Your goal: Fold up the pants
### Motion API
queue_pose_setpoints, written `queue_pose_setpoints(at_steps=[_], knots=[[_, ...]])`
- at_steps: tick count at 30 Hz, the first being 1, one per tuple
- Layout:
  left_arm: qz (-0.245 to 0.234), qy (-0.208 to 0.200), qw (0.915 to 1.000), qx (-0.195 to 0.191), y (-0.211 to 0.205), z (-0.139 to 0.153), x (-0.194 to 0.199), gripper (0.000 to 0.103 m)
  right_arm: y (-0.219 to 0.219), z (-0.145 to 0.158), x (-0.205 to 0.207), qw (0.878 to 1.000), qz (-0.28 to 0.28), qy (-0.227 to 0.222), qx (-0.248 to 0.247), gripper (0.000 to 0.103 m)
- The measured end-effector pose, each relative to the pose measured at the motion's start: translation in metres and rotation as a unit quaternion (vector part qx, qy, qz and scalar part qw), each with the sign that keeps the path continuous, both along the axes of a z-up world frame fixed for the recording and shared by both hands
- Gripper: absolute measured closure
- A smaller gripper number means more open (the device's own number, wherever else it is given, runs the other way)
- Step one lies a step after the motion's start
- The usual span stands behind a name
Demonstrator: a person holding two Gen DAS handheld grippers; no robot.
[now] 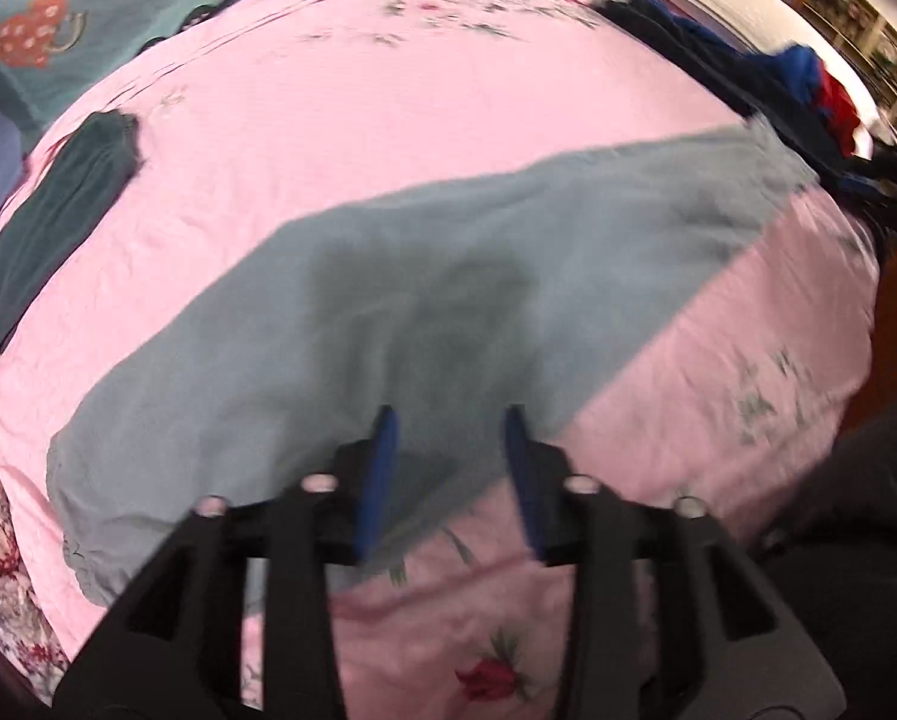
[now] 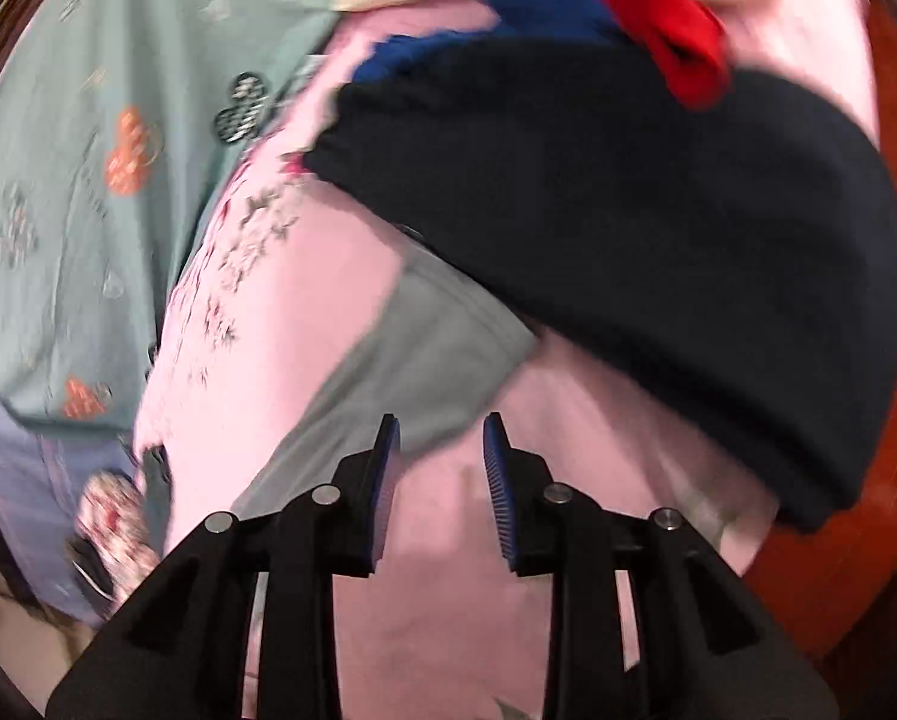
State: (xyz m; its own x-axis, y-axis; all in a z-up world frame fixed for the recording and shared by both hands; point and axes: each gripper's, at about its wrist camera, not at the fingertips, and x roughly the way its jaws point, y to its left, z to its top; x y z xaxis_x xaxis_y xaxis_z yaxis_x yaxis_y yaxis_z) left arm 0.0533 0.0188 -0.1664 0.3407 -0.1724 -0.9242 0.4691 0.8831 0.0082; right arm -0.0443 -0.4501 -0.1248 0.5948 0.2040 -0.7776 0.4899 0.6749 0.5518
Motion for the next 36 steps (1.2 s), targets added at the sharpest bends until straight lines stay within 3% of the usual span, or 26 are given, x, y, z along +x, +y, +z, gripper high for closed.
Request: queue_pose_setpoints(at_steps=[4, 6, 7, 9, 10, 11, 13, 15, 17, 22, 24, 26, 27, 28, 29, 31, 34, 36], knots=[[0.012, 0.022, 0.9994, 0.023, -0.001, -0.023, 0.004, 0.059, 0.019, 0.003, 0.041, 0.997, 0.057, -0.012, -0.058, 0.073], [0.025, 0.013, 0.9994, 0.019, 0.001, -0.026, 0.002, 0.056, 0.022, -0.003, 0.058, 0.993, 0.101, -0.026, -0.061, 0.073], [0.035, 0.014, 0.9992, 0.014, 0.003, -0.026, 0.002, 0.054, 0.024, -0.011, 0.067, 0.99, 0.124, -0.019, -0.058, 0.073], [0.058, 0.019, 0.9981, 0.001, 0.008, -0.027, 0.003, 0.051, 0.026, -0.032, 0.085, 0.98, 0.142, 0.042, -0.13, 0.074], [0.064, 0.018, 0.9978, -0.001, 0.01, -0.027, 0.003, 0.05, 0.022, -0.042, 0.09, 0.974, 0.141, 0.066, -0.162, 0.081], [0.066, 0.016, 0.9977, 0.002, 0.011, -0.027, 0.002, 0.049, 0.016, -0.043, 0.092, 0.976, 0.139, 0.054, -0.158, 0.084], [0.074, 0.008, 0.9971, 0.014, 0.01, -0.025, 0.0, 0.042, 0.011, -0.027, 0.087, 0.98, 0.118, 0.046, -0.152, 0.079], [0.087, 0.005, 0.9961, 0.018, 0.011, -0.026, -0.003, 0.039, 0.011, -0.01, 0.074, 0.982, 0.13, 0.01, -0.134, 0.078], [0.101, 0.003, 0.9948, 0.015, 0.015, -0.027, -0.002, 0.035, 0.013, -0.002, 0.059, 0.982, 0.14, 0.01, -0.127, 0.078], [0.112, 0.001, 0.9935, 0.019, 0.021, -0.029, -0.003, 0.032, 0.009, -0.027, 0.035, 0.99, 0.115, 0.064, -0.051, 0.077], [0.112, 0.001, 0.9935, 0.021, 0.02, -0.029, -0.003, 0.03, 0.012, -0.039, 0.036, 0.992, 0.104, 0.062, -0.025, 0.076], [0.111, 0.001, 0.9935, 0.024, 0.018, -0.03, -0.003, 0.03, 0.016, -0.042, 0.037, 0.996, 0.084, 0.036, -0.007, 0.065], [0.11, 0.002, 0.9937, 0.025, 0.017, -0.03, -0.003, 0.03, 0.017, -0.043, 0.04, 0.996, 0.078, 0.032, -0.007, 0.065], [0.108, 0.001, 0.9938, 0.026, 0.017, -0.03, -0.005, 0.03, 0.019, -0.043, 0.045, 0.997, 0.071, 0.032, -0.015, 0.067], [0.107, 0.002, 0.9939, 0.028, 0.016, -0.03, -0.005, 0.03, 0.02, -0.042, 0.049, 0.996, 0.072, 0.039, -0.027, 0.083], [0.102, 0.002, 0.9943, 0.031, 0.015, -0.029, -0.004, 0.029, 0.021, -0.032, 0.052, 0.995, 0.077, 0.046, -0.051, 0.098], [0.095, 0.004, 0.9949, 0.033, 0.015, -0.029, -0.003, 0.029, 0.011, -0.005, 0.03, 0.995, 0.065, 0.016, -0.076, 0.099], [0.097, 0.003, 0.9948, 0.031, 0.017, -0.031, -0.002, 0.026, 0.004, -0.004, 0.019, 0.993, 0.045, 0.036, -0.106, 0.102]])
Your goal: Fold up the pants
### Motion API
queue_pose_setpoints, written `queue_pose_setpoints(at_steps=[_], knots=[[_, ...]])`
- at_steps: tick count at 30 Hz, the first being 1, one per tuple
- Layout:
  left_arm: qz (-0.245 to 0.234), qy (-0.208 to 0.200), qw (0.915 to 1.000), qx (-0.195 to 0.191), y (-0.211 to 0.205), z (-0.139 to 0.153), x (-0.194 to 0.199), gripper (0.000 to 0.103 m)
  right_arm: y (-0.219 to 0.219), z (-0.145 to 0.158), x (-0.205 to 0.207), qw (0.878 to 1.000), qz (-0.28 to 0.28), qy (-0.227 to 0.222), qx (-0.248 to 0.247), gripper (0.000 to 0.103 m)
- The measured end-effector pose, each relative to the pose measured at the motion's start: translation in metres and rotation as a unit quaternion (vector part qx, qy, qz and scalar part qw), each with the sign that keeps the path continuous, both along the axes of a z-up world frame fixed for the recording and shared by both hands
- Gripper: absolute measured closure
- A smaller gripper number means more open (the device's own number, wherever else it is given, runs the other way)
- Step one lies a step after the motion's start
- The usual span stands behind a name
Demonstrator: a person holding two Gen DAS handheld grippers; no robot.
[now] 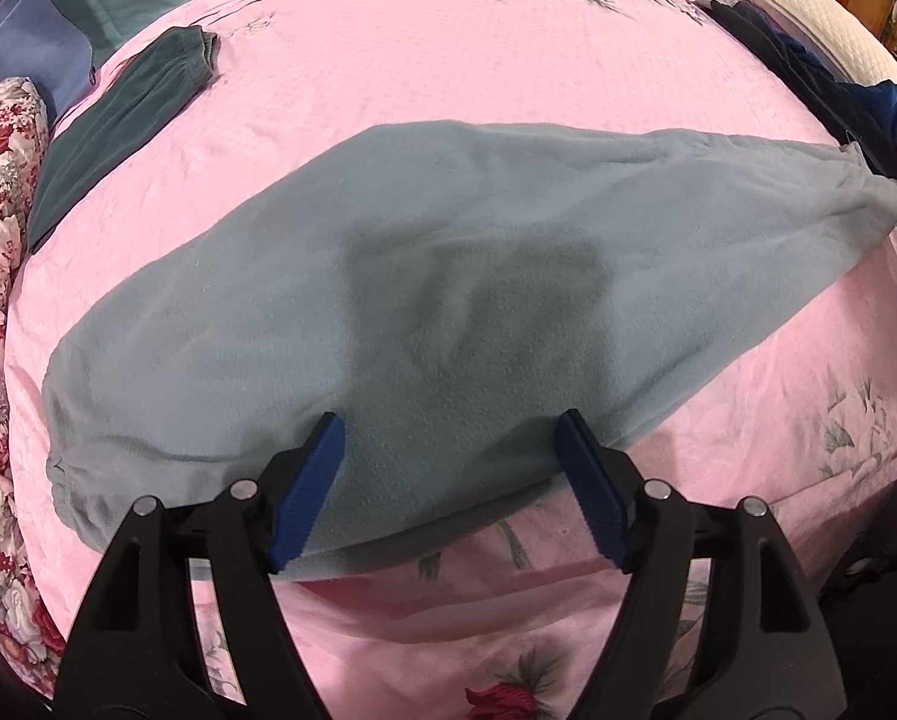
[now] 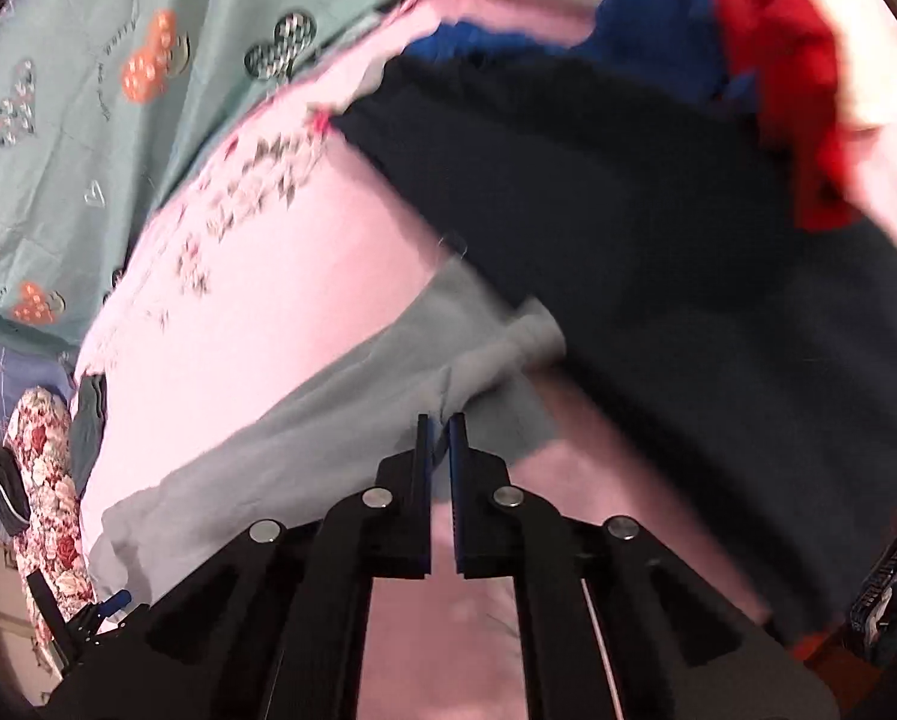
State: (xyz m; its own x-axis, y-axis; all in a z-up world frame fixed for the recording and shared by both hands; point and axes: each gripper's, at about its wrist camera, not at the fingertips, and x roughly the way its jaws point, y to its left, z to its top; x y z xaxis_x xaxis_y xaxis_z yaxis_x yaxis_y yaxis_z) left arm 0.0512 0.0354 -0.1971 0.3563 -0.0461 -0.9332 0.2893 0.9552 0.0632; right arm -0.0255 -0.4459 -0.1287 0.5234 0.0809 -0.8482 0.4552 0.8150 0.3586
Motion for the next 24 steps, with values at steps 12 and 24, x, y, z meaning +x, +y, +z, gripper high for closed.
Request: queue_pose_setpoints(at_steps=[12, 24], knots=[[0.0, -0.053, 0.9985, 0.01, 0.048, 0.037, 0.013, 0.025, 0.152, 0.046, 0.057, 0.974, 0.223, -0.035, 0.028, 0.047], [0.103, -0.026, 0.994, -0.025, 0.106, -0.009, 0.026, 0.015, 0.393, 0.006, 0.176, 0.818, 0.571, 0.034, 0.061, 0.047]])
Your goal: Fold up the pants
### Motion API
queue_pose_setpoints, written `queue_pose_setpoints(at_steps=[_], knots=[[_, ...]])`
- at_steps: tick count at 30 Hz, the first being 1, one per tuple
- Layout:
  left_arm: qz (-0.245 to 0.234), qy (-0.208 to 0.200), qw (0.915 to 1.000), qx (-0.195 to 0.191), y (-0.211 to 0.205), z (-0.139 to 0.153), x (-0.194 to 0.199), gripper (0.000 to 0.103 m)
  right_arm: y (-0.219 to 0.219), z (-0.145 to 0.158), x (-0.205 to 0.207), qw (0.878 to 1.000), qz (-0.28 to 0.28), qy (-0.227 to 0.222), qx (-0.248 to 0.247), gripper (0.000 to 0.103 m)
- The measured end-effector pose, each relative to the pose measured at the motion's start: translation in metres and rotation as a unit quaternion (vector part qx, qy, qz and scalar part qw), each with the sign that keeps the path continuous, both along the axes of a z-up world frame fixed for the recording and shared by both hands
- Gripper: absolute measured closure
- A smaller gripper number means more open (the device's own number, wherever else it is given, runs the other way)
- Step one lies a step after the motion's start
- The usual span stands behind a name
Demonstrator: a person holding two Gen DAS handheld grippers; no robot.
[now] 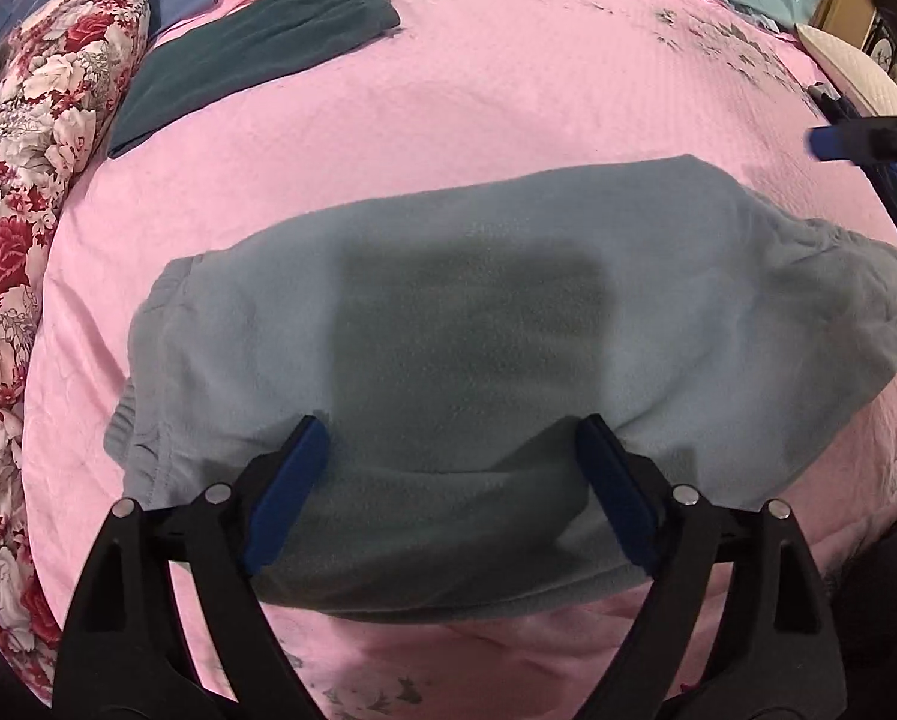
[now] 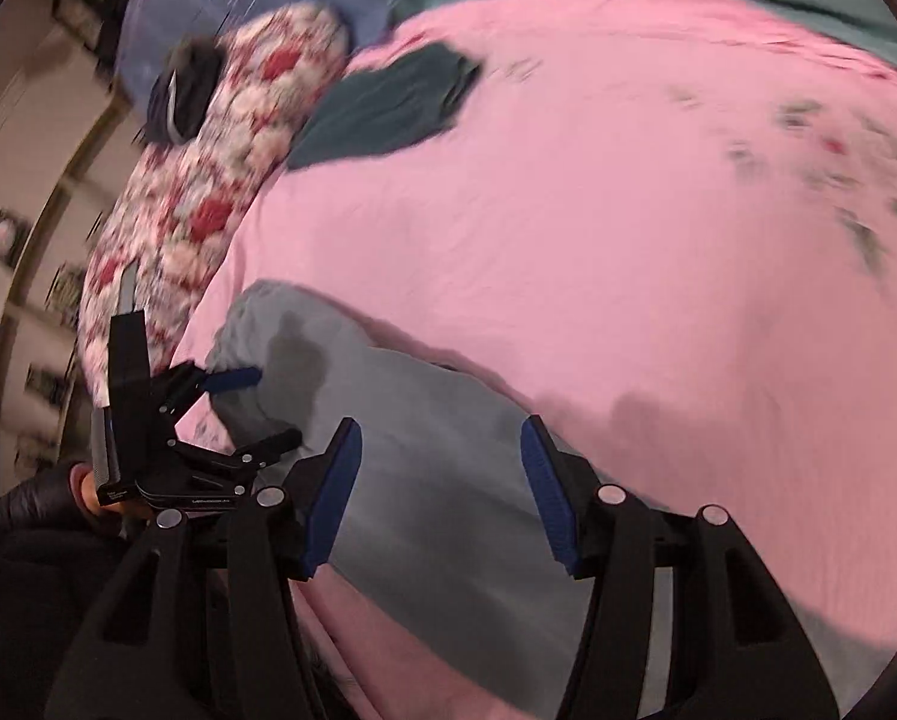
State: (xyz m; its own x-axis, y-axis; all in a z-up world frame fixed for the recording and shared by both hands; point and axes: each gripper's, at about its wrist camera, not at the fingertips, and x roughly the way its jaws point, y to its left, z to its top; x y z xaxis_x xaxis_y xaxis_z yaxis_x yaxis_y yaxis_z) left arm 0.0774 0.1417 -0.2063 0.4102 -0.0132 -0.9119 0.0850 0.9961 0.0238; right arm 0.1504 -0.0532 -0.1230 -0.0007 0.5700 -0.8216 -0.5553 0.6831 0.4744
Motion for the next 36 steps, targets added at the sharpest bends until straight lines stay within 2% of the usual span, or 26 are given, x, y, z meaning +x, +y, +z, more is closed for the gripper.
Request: queue_pose_setpoints(at_steps=[4, 8, 10, 13, 14, 16, 17, 20, 22, 25, 30, 34, 36], knots=[[0.015, 0.004, 0.9999, -0.007, -0.001, -0.005, -0.004, 0.014, 0.021, -0.036, 0.032, 0.995, 0.073, 0.065, -0.018, 0.047], [0.023, 0.019, 0.9995, -0.004, -0.003, -0.004, -0.001, 0.013, 0.03, -0.059, 0.041, 0.977, 0.137, 0.161, -0.008, 0.046], [0.023, 0.027, 0.9994, -0.004, -0.002, -0.004, 0.003, 0.013, 0.025, -0.056, 0.037, 0.967, 0.165, 0.194, 0.015, 0.046], [0.023, 0.041, 0.9989, -0.004, -0.002, -0.004, 0.009, 0.012, 0.021, -0.043, 0.029, 0.947, 0.198, 0.24, 0.077, 0.046], [0.023, 0.044, 0.9988, -0.004, -0.001, -0.004, 0.009, 0.012, 0.022, -0.041, 0.028, 0.945, 0.203, 0.24, 0.084, 0.047], [0.023, 0.051, 0.9984, -0.004, -0.001, -0.005, 0.013, 0.01, 0.019, -0.043, 0.034, 0.959, 0.175, 0.214, 0.069, 0.046], [0.023, 0.054, 0.9983, -0.004, -0.001, -0.005, 0.015, 0.009, 0.015, -0.045, 0.042, 0.963, 0.149, 0.208, 0.079, 0.046], [0.023, 0.061, 0.9979, -0.004, 0.0, -0.007, 0.019, 0.008, 0.011, -0.051, 0.057, 0.97, 0.107, 0.195, 0.099, 0.046], [0.024, 0.064, 0.9976, -0.003, -0.001, -0.007, 0.021, 0.007, 0.018, -0.06, 0.056, 0.966, 0.124, 0.208, 0.092, 0.046], [0.024, 0.07, 0.9973, -0.002, -0.004, -0.007, 0.028, 0.007, 0.032, -0.068, 0.041, 0.955, 0.184, 0.226, 0.059, 0.046], [0.026, 0.073, 0.997, -0.001, -0.005, -0.007, 0.035, 0.006, 0.036, -0.052, 0.026, 0.931, 0.24, 0.258, 0.098, 0.046], [0.025, 0.076, 0.9967, -0.001, -0.005, -0.011, 0.041, 0.003, 0.04, -0.056, 0.023, 0.929, 0.252, 0.257, 0.09, 0.045], [0.025, 0.078, 0.9967, 0.0, -0.005, -0.011, 0.042, 0.002, 0.043, -0.066, 0.025, 0.935, 0.238, 0.251, 0.079, 0.044]])
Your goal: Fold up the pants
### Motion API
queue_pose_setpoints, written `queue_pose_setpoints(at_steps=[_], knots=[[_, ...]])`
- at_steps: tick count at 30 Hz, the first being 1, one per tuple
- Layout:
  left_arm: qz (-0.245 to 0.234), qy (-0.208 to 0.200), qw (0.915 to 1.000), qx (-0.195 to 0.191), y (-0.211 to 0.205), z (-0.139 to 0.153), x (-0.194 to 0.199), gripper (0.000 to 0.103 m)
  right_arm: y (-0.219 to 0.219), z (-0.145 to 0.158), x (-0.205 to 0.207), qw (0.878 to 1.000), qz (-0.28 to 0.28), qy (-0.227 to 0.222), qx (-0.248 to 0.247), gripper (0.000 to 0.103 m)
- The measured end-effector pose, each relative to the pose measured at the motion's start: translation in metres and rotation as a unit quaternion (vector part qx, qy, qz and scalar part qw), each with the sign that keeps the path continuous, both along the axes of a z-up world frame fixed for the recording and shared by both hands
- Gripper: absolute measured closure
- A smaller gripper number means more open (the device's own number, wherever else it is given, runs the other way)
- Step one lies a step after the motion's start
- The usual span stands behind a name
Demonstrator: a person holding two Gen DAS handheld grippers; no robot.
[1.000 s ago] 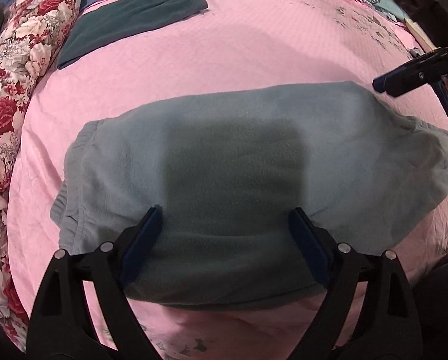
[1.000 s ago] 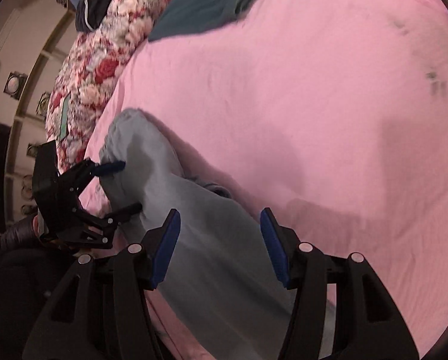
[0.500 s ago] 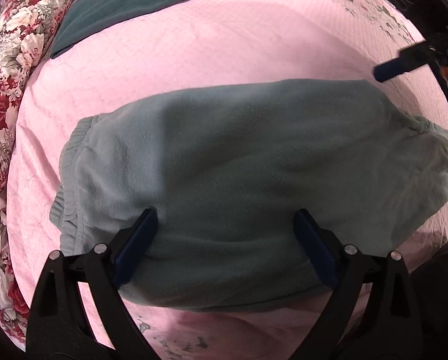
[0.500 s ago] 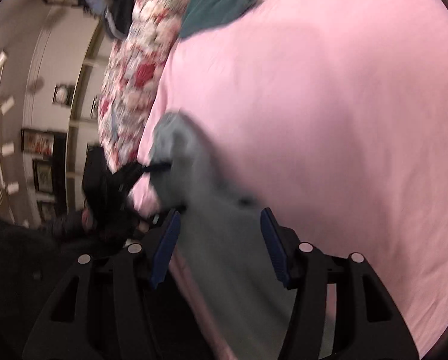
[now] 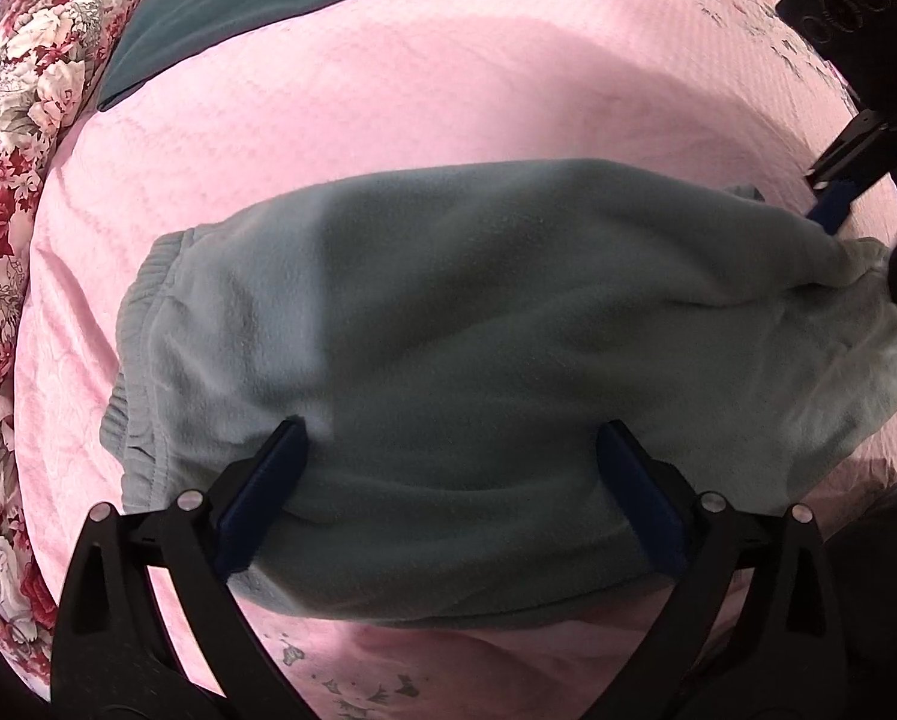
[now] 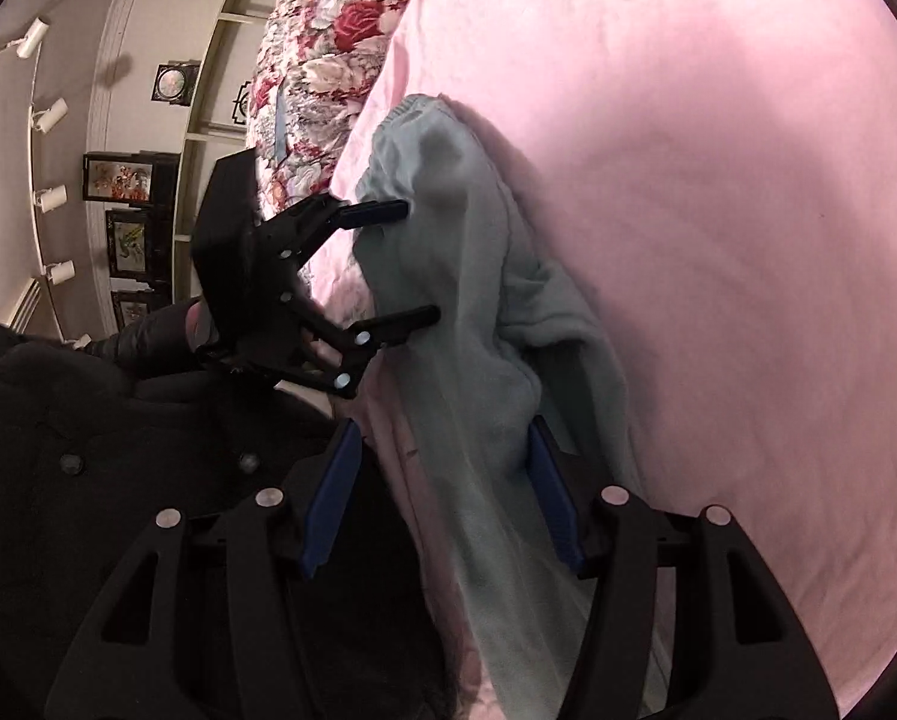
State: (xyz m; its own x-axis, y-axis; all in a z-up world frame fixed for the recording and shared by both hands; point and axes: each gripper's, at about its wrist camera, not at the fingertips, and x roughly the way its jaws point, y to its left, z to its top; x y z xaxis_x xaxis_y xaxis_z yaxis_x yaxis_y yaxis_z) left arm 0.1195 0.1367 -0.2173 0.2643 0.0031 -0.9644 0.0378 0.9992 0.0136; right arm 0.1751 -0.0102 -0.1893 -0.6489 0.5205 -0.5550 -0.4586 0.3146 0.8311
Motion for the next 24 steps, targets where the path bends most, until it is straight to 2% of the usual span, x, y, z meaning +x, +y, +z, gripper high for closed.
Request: queue_pose_setpoints(at_steps=[4, 9, 11, 13, 15, 17, 19, 21, 24], knots=[[-0.002, 0.002, 1.0, 0.0, 0.0, 0.0, 0.004, 0.002, 0.01, -0.014, 0.002, 1.0, -0.016, 0.021, 0.003, 0.043], [-0.002, 0.002, 1.0, 0.0, 0.001, -0.002, 0.005, 0.002, 0.035, -0.022, -0.004, 0.996, -0.043, 0.06, 0.045, 0.037], [-0.002, 0.002, 1.0, 0.0, 0.001, -0.002, 0.007, 0.002, 0.04, -0.021, 0.0, 0.994, -0.066, 0.057, 0.059, 0.036], [-0.003, 0.001, 1.0, 0.0, 0.002, -0.004, 0.007, 0.002, 0.034, -0.017, 0.012, 0.99, -0.105, 0.054, 0.076, 0.036], [-0.003, 0.0, 1.0, -0.001, 0.003, -0.006, 0.007, 0.002, 0.015, -0.016, 0.036, 0.978, -0.172, 0.064, 0.098, 0.036], [-0.004, -0.003, 1.0, -0.001, 0.004, -0.007, 0.004, 0.002, -0.004, -0.022, 0.057, 0.965, -0.229, 0.083, 0.097, 0.037], [-0.004, -0.006, 1.0, -0.001, 0.003, -0.007, 0.002, 0.002, -0.011, -0.025, 0.061, 0.964, -0.236, 0.085, 0.088, 0.04], [-0.005, -0.008, 1.0, -0.002, 0.004, -0.007, 0.001, 0.002, -0.017, -0.021, 0.059, 0.964, -0.248, 0.058, 0.08, 0.04], [-0.008, -0.009, 0.9999, -0.002, 0.004, -0.006, -0.002, 0.002, -0.034, -0.011, 0.065, 0.955, -0.286, 0.042, 0.068, 0.04]])
